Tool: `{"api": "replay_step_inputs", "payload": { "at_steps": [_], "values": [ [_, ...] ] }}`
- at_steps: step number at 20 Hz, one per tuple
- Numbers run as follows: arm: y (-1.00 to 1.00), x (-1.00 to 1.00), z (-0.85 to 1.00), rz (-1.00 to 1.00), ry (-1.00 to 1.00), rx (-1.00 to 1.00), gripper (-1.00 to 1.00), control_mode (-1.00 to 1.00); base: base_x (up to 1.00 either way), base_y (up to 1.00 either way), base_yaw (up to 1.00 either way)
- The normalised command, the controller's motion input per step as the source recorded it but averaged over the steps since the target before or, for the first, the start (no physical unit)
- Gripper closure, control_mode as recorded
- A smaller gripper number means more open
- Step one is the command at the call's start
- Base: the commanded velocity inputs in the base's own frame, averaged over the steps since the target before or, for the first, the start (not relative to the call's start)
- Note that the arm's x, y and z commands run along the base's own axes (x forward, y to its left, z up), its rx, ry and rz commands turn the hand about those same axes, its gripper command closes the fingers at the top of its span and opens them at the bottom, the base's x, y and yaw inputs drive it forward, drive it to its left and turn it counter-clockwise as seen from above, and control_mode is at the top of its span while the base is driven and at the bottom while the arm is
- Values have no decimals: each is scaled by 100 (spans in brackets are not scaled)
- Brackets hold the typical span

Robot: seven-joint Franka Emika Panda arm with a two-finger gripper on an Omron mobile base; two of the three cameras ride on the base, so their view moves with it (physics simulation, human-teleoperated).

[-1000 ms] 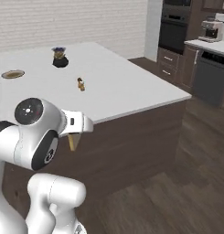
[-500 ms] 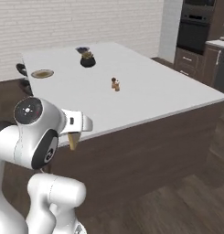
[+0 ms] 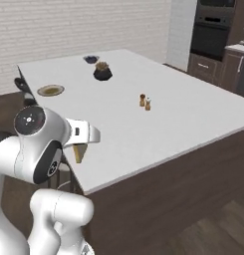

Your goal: Start the toaster. Once the lever pops up, take the bread to the plate on the dining counter.

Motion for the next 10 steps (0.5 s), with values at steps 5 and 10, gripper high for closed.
{"api": "replay_step_inputs", "payload": {
  "at_steps": [5, 10],
  "values": [
    [0, 0, 0, 0, 0, 0, 100, 100, 23, 99, -28],
    [0, 0, 0, 0, 0, 0, 100, 100, 0, 100, -36]
  ]
}}
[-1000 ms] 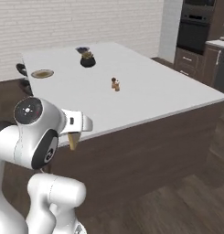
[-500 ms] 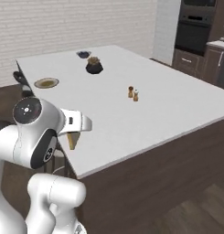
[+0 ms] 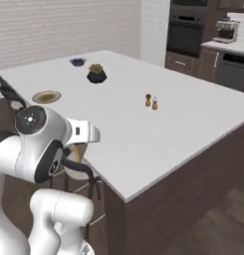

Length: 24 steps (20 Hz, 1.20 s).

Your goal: Start the toaster. Once the lever pops up, take the bread to the plate on the dining counter.

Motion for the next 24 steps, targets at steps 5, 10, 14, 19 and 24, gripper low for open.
{"api": "replay_step_inputs", "payload": {
  "at_steps": [5, 10, 14, 19, 24],
  "values": [
    [0, 0, 0, 0, 0, 0, 100, 100, 0, 100, -42],
    [0, 0, 0, 0, 0, 0, 100, 100, 2, 100, -35],
    [0, 0, 0, 0, 0, 0, 100, 100, 24, 100, -29],
    [0, 0, 0, 0, 0, 0, 100, 100, 28, 100, -28],
    [0, 0, 0, 0, 0, 0, 100, 100, 13, 100, -30]
  ]
}}
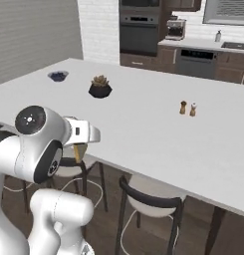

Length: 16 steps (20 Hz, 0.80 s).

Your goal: Start the toaster. Once the lever pops up, take the bread to the plate on the dining counter.

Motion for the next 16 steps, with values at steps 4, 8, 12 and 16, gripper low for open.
{"api": "replay_step_inputs", "payload": {
  "at_steps": [4, 8, 12, 16],
  "values": [
    [0, 0, 0, 0, 0, 0, 100, 100, 3, 100, -34],
    [0, 0, 0, 0, 0, 0, 100, 100, 22, 100, -19],
    [0, 0, 0, 0, 0, 0, 100, 100, 17, 85, -2],
    [0, 0, 0, 0, 0, 0, 100, 100, 32, 41, -2]
  ]
}}
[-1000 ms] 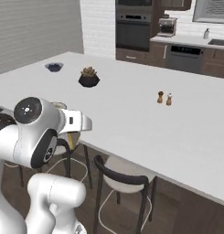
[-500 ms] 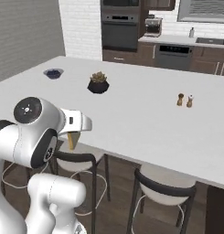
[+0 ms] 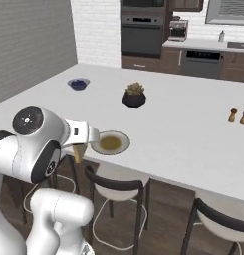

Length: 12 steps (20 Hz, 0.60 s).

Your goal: Start the toaster. Once the lever pops up, take the bread to the plate on the dining counter.

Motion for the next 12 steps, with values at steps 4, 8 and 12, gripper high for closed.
{"api": "replay_step_inputs", "payload": {
  "at_steps": [4, 8, 12],
  "values": [
    [0, 0, 0, 0, 0, 0, 100, 100, 59, 2, -15],
    [0, 0, 0, 0, 0, 0, 100, 100, 48, 45, -17],
    [0, 0, 0, 0, 0, 0, 100, 100, 50, 65, -18]
  ]
}}
